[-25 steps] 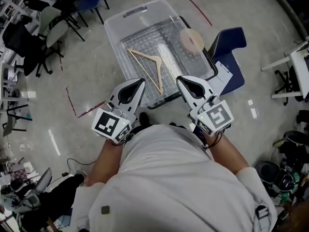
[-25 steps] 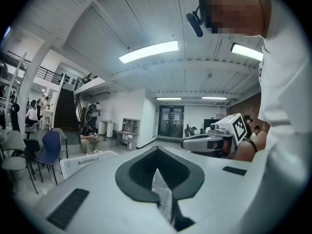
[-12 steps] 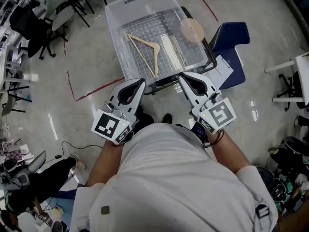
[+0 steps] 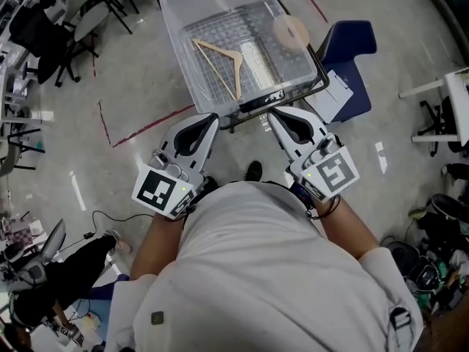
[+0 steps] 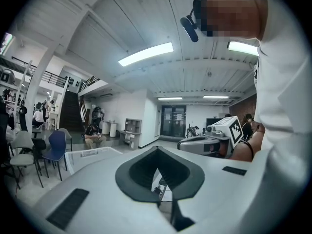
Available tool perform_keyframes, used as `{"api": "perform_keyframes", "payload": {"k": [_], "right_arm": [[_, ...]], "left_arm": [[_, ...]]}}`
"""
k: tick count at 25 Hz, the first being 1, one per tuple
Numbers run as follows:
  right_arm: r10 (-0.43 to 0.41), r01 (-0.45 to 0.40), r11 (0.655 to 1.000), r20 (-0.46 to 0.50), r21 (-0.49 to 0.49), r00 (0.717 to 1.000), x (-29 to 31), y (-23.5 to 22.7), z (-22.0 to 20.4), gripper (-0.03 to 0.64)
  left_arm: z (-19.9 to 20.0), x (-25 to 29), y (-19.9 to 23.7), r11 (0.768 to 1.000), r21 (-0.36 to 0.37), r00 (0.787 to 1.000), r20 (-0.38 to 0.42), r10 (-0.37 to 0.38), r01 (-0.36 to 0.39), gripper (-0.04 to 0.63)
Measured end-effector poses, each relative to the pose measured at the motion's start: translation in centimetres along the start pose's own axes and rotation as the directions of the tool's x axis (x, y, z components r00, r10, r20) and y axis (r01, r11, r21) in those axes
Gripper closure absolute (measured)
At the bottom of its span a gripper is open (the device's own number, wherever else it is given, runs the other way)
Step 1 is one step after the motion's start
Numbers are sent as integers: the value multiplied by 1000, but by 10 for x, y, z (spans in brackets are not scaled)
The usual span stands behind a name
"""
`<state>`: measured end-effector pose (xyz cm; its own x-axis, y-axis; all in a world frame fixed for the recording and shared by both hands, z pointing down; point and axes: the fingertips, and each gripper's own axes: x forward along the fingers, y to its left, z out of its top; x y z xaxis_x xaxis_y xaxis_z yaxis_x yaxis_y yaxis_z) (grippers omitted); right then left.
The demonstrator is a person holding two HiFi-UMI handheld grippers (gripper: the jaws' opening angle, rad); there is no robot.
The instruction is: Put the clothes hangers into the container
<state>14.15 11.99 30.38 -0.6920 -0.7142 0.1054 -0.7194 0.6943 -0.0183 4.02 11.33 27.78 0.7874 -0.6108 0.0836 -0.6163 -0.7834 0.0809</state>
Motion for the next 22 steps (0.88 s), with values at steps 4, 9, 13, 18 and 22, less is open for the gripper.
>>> {"api": "perform_keyframes", "payload": {"k": [4,9,13,18,22], "right_arm": [[-11,11,1000,3,-14,1000,8,28,9,597],[-23,23,999,7,-32,1000,23,70,12,597],[-37,37,999,5,-30,999,32,108,10,597],[-58,59,998,5,-27,998,39,143,8,597],[-83,83,996,7,-27,997,43,161,5,597]], "left_arm": [[2,-27,6,1000,3,1000,-3,-25,25,580],[1,-71,22,999,10,999,-1,-36,36,580],[-3,-109,32,999,12,999,-3,-44,44,580],[-6,-144,41,998,12,998,1,-60,60,580],[-11,-165,49,998,9,998,0,-68,68,580]]}}
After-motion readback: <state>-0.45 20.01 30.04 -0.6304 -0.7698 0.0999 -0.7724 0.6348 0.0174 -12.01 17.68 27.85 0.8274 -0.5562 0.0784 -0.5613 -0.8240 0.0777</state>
